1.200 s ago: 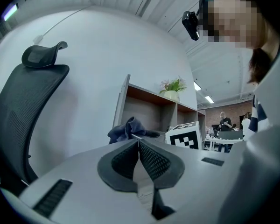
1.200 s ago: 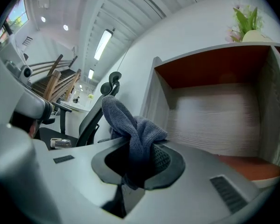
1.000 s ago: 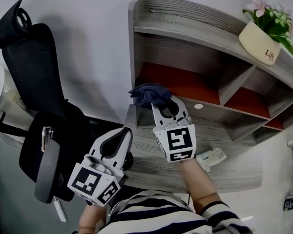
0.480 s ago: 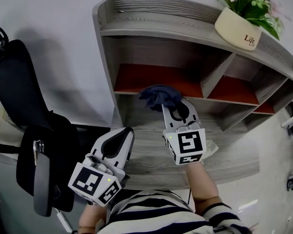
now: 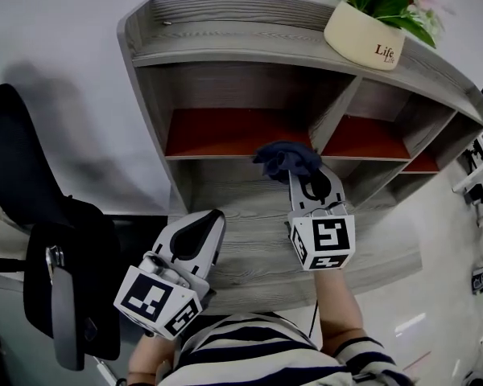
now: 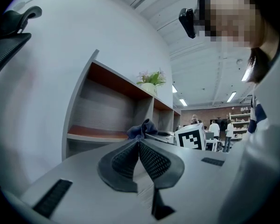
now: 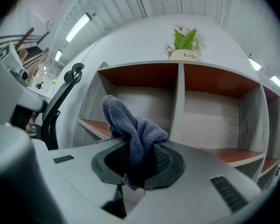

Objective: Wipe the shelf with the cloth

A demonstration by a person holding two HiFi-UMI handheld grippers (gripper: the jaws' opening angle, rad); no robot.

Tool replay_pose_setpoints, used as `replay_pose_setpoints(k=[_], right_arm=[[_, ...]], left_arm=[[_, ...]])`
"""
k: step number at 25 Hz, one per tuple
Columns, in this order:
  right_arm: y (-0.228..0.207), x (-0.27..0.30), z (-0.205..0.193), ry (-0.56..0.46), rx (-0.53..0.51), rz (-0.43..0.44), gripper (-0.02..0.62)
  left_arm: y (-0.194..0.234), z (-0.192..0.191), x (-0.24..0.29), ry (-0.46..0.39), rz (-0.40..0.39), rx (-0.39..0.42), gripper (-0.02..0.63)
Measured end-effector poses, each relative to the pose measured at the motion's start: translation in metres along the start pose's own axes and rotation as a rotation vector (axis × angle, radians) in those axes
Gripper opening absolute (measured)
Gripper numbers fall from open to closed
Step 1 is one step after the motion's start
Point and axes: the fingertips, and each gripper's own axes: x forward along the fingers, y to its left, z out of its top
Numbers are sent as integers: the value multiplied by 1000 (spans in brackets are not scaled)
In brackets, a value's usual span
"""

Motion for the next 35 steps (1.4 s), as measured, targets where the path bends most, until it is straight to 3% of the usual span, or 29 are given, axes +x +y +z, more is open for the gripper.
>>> replay_pose_setpoints(k=[10,18,35], right_arm=[[-45,-18,-12,26,17,-113,75],[-60,-23,-16,29,45,-150,75],[-13,-29,45,-140,78,8,75]], left_arm=[[-7,-2,7,6,-32,-5,20],[-5,-2,3,2,-17,-3,20],[8,4,-15,-21,54,4,20]])
